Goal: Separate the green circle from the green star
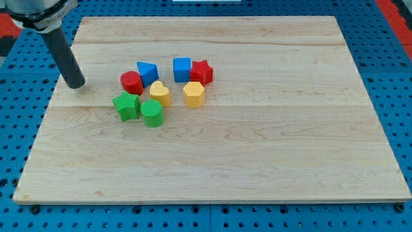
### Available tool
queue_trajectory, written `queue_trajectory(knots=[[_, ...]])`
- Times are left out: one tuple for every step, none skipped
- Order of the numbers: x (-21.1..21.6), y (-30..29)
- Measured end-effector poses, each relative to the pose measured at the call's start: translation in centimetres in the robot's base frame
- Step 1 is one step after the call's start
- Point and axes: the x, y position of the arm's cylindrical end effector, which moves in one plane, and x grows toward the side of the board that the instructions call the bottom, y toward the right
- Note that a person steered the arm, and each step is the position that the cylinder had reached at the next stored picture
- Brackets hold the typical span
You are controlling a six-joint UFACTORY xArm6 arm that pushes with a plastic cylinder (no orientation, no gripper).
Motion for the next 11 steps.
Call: queue_trajectory(knots=[[0.0,0.0],[0.0,0.0],[0.0,0.0],[0.0,-0.1],[-0.5,0.8],[-0.5,0.8],[1.0,6.3],[5.1,13.8],[7.4,20.5],[7.8,20.1],[7.5,15.7]])
